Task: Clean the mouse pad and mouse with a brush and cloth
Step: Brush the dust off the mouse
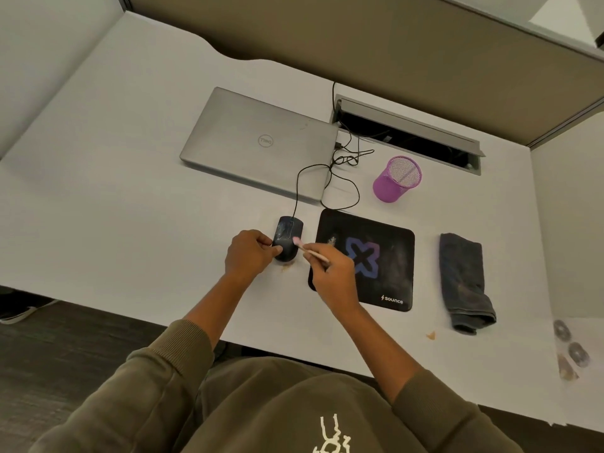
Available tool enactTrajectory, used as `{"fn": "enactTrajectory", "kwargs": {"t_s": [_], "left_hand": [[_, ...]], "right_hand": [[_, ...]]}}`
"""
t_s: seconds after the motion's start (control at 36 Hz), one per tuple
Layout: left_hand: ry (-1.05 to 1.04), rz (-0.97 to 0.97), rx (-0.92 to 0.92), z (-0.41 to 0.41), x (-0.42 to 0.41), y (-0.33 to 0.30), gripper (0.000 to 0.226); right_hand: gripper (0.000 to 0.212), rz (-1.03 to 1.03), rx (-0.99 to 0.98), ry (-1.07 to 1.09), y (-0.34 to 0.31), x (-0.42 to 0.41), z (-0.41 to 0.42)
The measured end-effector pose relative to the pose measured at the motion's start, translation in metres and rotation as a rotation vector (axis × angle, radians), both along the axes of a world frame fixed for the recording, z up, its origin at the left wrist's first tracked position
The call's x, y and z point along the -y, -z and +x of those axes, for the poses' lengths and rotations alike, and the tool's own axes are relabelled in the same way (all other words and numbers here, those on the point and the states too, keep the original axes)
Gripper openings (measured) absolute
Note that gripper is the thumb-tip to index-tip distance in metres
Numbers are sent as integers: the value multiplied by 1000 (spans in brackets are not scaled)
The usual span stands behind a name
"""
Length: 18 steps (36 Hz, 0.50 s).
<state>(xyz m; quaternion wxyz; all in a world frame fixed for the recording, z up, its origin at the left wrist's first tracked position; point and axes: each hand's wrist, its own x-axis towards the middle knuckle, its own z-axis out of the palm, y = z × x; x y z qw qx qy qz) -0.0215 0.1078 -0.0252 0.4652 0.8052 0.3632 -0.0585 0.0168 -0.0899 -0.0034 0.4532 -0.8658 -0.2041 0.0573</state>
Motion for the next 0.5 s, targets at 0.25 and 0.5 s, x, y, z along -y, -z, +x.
{"fn": "enactTrajectory", "kwargs": {"t_s": [0.25,0.5], "left_hand": [[17,8,4,-1,-2,-2,27],[22,20,-18,0,-2,-3,26]], "right_hand": [[17,31,7,65,-9,12,0],[16,10,-5,43,-6,2,-3]]}}
